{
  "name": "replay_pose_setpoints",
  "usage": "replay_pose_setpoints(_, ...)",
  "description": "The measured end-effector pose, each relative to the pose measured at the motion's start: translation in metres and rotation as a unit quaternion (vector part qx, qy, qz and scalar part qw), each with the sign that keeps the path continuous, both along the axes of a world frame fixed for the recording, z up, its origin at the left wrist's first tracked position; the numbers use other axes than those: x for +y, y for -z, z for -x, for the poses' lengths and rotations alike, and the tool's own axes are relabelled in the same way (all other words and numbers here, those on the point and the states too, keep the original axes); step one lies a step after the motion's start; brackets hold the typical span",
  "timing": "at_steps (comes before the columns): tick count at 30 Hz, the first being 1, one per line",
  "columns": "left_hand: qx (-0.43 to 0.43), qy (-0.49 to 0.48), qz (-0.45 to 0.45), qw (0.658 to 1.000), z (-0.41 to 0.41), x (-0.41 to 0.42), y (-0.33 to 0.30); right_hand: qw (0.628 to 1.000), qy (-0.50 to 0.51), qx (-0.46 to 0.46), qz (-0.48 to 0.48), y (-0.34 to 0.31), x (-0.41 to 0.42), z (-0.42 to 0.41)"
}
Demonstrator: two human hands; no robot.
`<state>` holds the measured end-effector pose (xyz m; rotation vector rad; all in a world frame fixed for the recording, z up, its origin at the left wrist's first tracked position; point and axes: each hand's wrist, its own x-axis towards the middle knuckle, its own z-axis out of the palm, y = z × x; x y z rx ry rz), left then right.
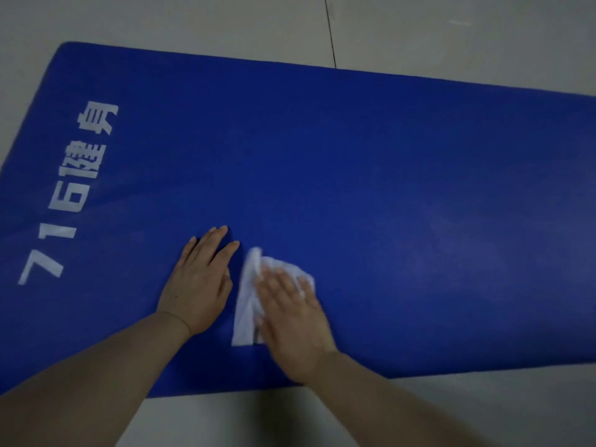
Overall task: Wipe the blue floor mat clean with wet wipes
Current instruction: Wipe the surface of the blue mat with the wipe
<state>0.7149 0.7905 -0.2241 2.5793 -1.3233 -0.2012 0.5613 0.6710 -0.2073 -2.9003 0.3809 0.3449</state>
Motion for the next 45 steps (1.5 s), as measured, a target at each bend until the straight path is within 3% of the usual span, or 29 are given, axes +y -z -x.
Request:
replay_pose_setpoints(3,-0.005,-0.004,0.019,1.000,0.002,0.000,-0.001,0.989,0.150,0.000,0.012,0.001,-0.057,0.039)
replay_pose_setpoints(6,0.000,-0.008,0.030,1.000,0.002,-0.001,-0.001,0.954,0.290,0.068,0.020,-0.009,-0.098,0.078)
replay_pose_setpoints(9,0.001,-0.006,0.020,1.000,0.002,-0.001,-0.003,0.940,0.331,0.084,0.014,-0.015,-0.082,0.082)
replay_pose_setpoints(11,-0.003,-0.004,0.014,1.000,0.003,-0.002,-0.004,0.952,0.297,0.070,0.007,-0.010,-0.049,0.066)
replay_pose_setpoints(17,-0.032,0.013,0.001,0.999,0.003,0.002,-0.005,0.997,0.068,0.008,-0.018,-0.006,0.050,0.010)
replay_pose_setpoints(22,-0.029,0.004,-0.005,1.000,0.009,0.020,-0.005,0.998,-0.065,-0.004,0.025,0.001,0.047,0.011)
replay_pose_setpoints(24,-0.025,0.011,-0.011,1.000,0.014,0.028,-0.006,0.997,-0.056,-0.017,0.052,0.000,0.024,0.029)
replay_pose_setpoints(29,-0.011,0.038,0.003,0.999,0.034,0.030,-0.010,0.991,0.101,0.025,0.087,0.002,-0.040,0.102)
replay_pose_setpoints(33,0.001,0.056,-0.014,0.998,0.041,0.030,-0.007,0.980,0.171,0.011,0.104,-0.008,-0.031,0.119)
replay_pose_setpoints(36,0.010,0.062,-0.025,0.998,0.039,0.030,-0.006,0.993,0.084,-0.032,0.072,-0.005,0.014,0.086)
replay_pose_setpoints(40,0.032,0.050,-0.004,0.998,0.037,0.030,-0.008,0.998,-0.047,-0.009,0.045,0.001,0.070,0.030)
replay_pose_setpoints(45,0.040,0.057,0.002,0.998,0.032,0.035,-0.006,0.990,-0.131,-0.013,0.056,0.003,0.045,0.038)
